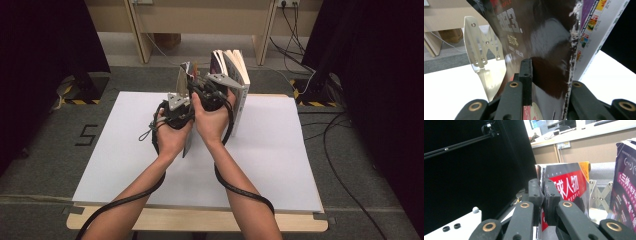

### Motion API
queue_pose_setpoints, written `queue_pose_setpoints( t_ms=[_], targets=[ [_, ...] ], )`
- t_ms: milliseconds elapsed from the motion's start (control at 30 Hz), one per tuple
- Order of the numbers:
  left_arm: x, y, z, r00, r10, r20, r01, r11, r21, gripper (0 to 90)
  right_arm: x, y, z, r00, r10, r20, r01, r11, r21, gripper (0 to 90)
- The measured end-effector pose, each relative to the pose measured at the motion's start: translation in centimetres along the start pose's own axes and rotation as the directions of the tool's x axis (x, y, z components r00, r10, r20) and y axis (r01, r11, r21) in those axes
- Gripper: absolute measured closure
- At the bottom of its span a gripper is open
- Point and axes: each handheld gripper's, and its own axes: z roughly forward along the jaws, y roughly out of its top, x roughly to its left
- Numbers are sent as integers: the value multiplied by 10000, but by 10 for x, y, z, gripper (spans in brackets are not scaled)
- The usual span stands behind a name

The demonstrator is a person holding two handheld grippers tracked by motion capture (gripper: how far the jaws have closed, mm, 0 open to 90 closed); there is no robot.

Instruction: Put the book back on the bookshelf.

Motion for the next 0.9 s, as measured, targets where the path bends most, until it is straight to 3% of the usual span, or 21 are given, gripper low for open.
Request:
queue_pose_setpoints(
  t_ms=[67, 233, 400, 600, 733, 900],
  targets=[
    [1, -1, 0, 9996, -270, 26, 270, 9996, 62, 757, -1, -1, 1, 9999, -37, -162, 39, 9999, 113, 865],
    [0, -4, 2, 9999, -111, -66, 111, 9999, 53, 770, -3, -4, 1, 9998, -44, -177, 46, 9999, 134, 863],
    [0, -7, 1, 9981, 271, -556, -273, 9996, -31, 833, -3, -4, 2, 9992, -256, -300, 261, 9995, 160, 830],
    [2, -10, 0, 9978, -31, -666, 23, 9999, -115, 862, -1, -6, 3, 9962, -633, -606, 644, 9978, 164, 766],
    [6, -11, 1, 9982, -280, -538, 274, 9995, -122, 862, 0, -3, -3, 9948, -564, -847, 563, 9984, -42, 698],
    [13, -12, -2, 9983, -396, -437, 384, 9989, -264, 862, -16, 3, -28, 9959, -833, -356, 822, 9962, -295, 666]
  ],
)
